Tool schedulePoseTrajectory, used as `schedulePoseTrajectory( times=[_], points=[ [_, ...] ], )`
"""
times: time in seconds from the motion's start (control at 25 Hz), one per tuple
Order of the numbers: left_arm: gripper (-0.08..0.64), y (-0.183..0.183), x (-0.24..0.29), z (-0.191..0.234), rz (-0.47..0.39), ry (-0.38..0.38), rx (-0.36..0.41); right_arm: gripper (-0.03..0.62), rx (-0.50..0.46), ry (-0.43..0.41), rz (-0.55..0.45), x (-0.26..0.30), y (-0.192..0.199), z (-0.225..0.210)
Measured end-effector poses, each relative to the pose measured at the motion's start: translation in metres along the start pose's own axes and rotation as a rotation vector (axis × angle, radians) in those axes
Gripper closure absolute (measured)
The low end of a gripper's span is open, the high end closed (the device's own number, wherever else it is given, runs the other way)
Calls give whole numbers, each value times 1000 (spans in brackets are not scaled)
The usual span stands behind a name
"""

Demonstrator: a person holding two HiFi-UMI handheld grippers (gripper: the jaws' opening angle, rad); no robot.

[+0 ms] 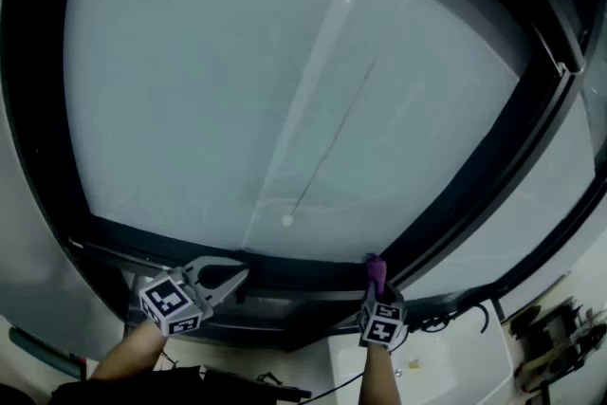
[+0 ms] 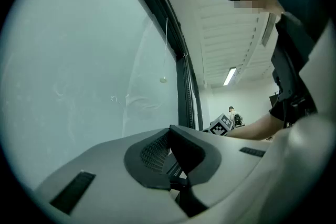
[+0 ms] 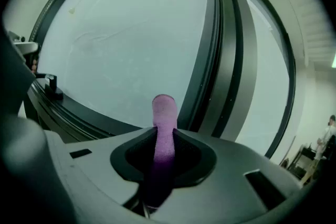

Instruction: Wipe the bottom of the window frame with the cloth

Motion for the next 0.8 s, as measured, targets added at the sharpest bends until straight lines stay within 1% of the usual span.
schedulePoseTrajectory(
  times=[0.08, 0.16, 0.28, 0.44, 0.64, 0.8],
  points=[
    [558, 1, -1, 0, 3, 14, -10, 517, 1, 24, 54, 12, 6, -2],
    [558, 2, -1, 2, -2, 21, -37, 517, 6, 49, 111, 23, 11, -5],
    [558, 5, -3, 7, -9, -1, -72, 517, 13, 57, 176, 36, 10, -5],
    [558, 8, -10, 10, 12, -35, -58, 517, 6, 33, 211, 47, 9, -1],
    [558, 12, -18, 15, 23, -72, -81, 517, -62, -7, 232, 54, 7, 0],
    [558, 13, -23, 12, 26, -74, -89, 517, -5, -76, 242, 57, 5, -9]
  ],
)
Point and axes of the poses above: the fingertips, and each gripper's own axes: x forward along the fingers, z to its left, y out of its underside, the point moved 9 cm from there along -x, backward along the fingers, and after that the axes turned 11 degrees about -y, right-handed, at the moved point
